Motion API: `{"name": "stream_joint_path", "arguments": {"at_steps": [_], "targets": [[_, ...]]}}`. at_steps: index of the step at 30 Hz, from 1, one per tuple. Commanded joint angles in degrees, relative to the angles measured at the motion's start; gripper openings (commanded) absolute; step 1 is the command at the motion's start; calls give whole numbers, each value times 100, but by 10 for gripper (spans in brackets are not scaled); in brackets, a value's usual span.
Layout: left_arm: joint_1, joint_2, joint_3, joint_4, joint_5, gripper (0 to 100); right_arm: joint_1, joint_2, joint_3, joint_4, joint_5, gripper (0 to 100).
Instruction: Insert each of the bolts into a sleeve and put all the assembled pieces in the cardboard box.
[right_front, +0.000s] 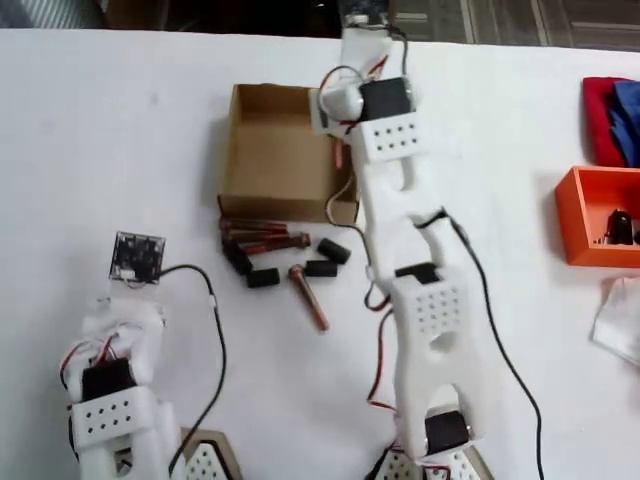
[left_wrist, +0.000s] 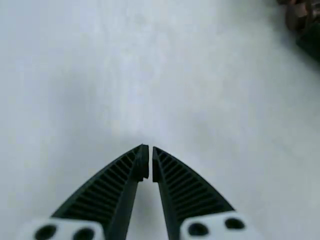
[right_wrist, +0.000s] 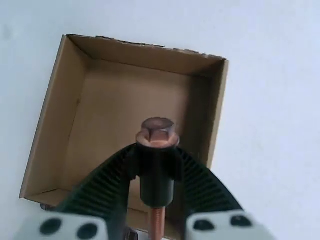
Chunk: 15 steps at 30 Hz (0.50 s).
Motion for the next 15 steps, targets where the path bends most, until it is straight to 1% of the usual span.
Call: {"name": "stream_joint_path", "arguments": {"at_steps": [1,5,15], "targets": [[79,-62,-22,-114,-44,46,-215,347,-571,22,-53,23],[79,-62,-22,-114,-44,46,-224,664,-598,-13,-360,23],[79,-70,-22,-114,-44,46,-163,1068,-589,-84,-352,23]]}}
